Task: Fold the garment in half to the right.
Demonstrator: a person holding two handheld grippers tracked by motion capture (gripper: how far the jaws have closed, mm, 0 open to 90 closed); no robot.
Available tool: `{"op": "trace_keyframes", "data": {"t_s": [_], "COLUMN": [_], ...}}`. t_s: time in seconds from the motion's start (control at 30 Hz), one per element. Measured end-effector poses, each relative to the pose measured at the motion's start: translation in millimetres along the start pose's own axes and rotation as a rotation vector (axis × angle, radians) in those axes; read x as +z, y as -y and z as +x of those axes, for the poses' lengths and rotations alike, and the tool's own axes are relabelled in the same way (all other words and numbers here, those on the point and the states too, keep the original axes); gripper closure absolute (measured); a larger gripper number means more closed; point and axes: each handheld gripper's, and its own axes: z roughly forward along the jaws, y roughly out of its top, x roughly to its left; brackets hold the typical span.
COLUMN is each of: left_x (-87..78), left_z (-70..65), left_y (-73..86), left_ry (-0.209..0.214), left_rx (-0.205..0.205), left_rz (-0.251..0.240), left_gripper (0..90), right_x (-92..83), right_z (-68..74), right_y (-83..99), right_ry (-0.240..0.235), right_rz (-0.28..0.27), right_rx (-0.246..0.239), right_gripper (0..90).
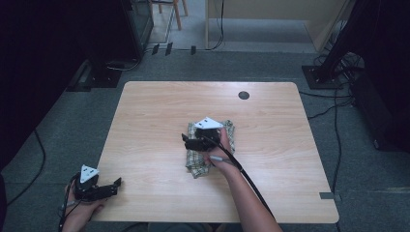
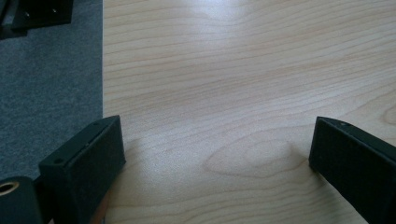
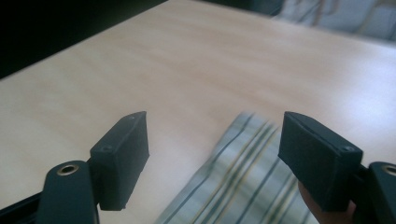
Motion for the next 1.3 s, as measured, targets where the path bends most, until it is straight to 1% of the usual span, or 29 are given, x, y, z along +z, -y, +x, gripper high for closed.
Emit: {"op": "trace_keyframes", "data": {"t_s": [0.03, 0.07, 0.1, 0.13, 0.17, 0.2, 0.23, 0.3, 0.37, 0.43, 0.47, 0.5, 0.53, 0.6, 0.63, 0.67, 0.7, 0.73, 0.77, 0.83, 0.87, 0.9, 0.97, 1.0, 1.1, 1.13, 1.17, 1.2, 1.3], "left_x": [0.0, 0.0, 0.0, 0.0, -0.1, 0.0, 0.0, 0.1, 0.2, 0.1, 0.1, 0.1, 0.2, 0.2, 0.2, 0.2, 0.2, 0.2, 0.1, 0.1, 0.1, 0.1, 0.0, 0.0, 0.4, 0.3, 0.3, 0.3, 0.3], "left_z": [0.0, 0.0, 0.0, 0.1, 0.1, 0.2, 0.2, 0.3, 0.4, 0.3, 0.3, 0.4, 0.3, 0.3, 0.3, 0.3, 0.2, 0.2, 0.1, 0.0, 0.0, 0.1, 0.2, 0.2, 0.3, 0.3, 0.3, 0.3, 0.3], "left_y": [0.0, 0.0, 0.0, 0.0, 0.0, 0.0, 0.0, -0.2, -0.2, -0.2, -0.2, -0.2, -0.2, -0.2, -0.2, -0.2, -0.2, -0.2, -0.1, 0.0, -0.1, -0.1, -0.1, -0.1, -0.2, -0.2, -0.2, -0.2, -0.2], "left_ry": [0.000, 0.000, 0.000, 0.000, 0.001, 0.002, 0.002, 0.003, 0.003, 0.003, 0.003, 0.003, 0.003, 0.003, 0.003, 0.003, 0.002, 0.002, 0.001, 0.000, 0.001, 0.001, 0.001, 0.001, 0.001, 0.001, 0.001, 0.001, 0.001], "left_rx": [0.000, 0.000, 0.000, 0.000, 0.000, -0.001, 0.000, 0.002, 0.002, 0.002, 0.002, 0.002, 0.002, 0.002, 0.002, 0.003, 0.002, 0.002, 0.001, 0.000, 0.000, 0.000, 0.002, 0.002, 0.002, 0.002, 0.002, 0.002, 0.002], "left_rz": [0.000, 0.000, 0.000, 0.000, 0.000, -0.001, -0.001, 0.000, 0.000, 0.000, 0.000, 0.000, 0.000, 0.000, 0.000, 0.000, 0.000, 0.000, 0.000, 0.000, 0.000, 0.000, 0.001, 0.002, 0.000, 0.000, 0.000, 0.000, 0.000], "left_gripper": [3.7, 3.7, 3.7, 3.7, 3.7, 3.7, 3.7, 3.7, 3.7, 3.7, 3.7, 3.7, 3.7, 3.7, 3.7, 3.7, 3.7, 3.7, 3.7, 3.7, 3.7, 3.7, 3.7, 3.7, 3.7, 3.7, 3.7, 3.7, 3.7], "right_x": [16.9, 23.9, 23.9, 42.3, 47.3, 51.6, 51.4, 50.9, 50.1, 42.8, 37.7, 27.1, 18.6, 7.9, 7.8, 10.2, 13.8, 15.1, 14.8, 12.4, 8.8, 2.5, -13.3, -18.1, -17.4, -16.4, -17.4, -20.0, -33.6], "right_z": [-9.5, -13.2, -13.2, -24.5, -27.3, -30.0, -30.0, -28.9, -30.0, -31.1, -30.3, -26.7, -22.5, -13.0, -9.6, -6.8, -4.9, -3.1, -2.1, -2.3, -2.8, -2.2, 0.5, 1.4, 1.8, -1.2, -4.8, -7.3, -8.5], "right_y": [-2.5, -1.8, -1.8, 6.6, 11.2, 18.2, 22.2, 22.3, 21.5, 16.0, 13.3, 9.7, 8.6, 13.1, 17.9, 24.1, 31.4, 37.7, 40.3, 39.4, 37.0, 34.4, 34.2, 37.0, 53.5, 57.9, 59.5, 59.8, 60.0], "right_ry": [0.036, 0.062, 0.062, 0.105, 0.111, 0.108, 0.105, 0.112, 0.106, 0.101, 0.095, 0.080, 0.064, 0.026, 0.002, -0.009, 0.006, 0.023, 0.028, 0.027, 0.026, 0.030, 0.016, 0.002, -0.024, -0.031, -0.043, -0.048, -0.044], "right_rz": [0.050, 0.076, 0.076, 0.146, 0.165, 0.161, 0.125, 0.125, 0.123, 0.118, 0.108, 0.092, 0.089, 0.116, 0.146, 0.178, 0.194, 0.164, 0.148, 0.150, 0.156, 0.148, 0.101, 0.099, 0.154, 0.151, 0.140, 0.130, 0.088], "right_rx": [0.029, 0.043, 0.043, 0.063, 0.069, 0.065, 0.045, 0.043, 0.051, 0.093, 0.101, 0.105, 0.097, 0.071, 0.052, 0.030, 0.000, -0.032, -0.042, -0.039, -0.038, -0.036, -0.049, -0.053, -0.078, -0.056, -0.014, 0.006, -0.001], "right_gripper": [27.0, 28.0, 28.0, 28.0, 27.9, 27.9, 27.9, 27.9, 27.6, 27.4, 27.4, 27.4, 27.3, 26.3, 25.1, 24.1, 24.1, 24.2, 24.2, 24.1, 23.7, 23.4, 23.3, 23.3, 22.2, 22.0, 22.0, 22.0, 22.0]}}
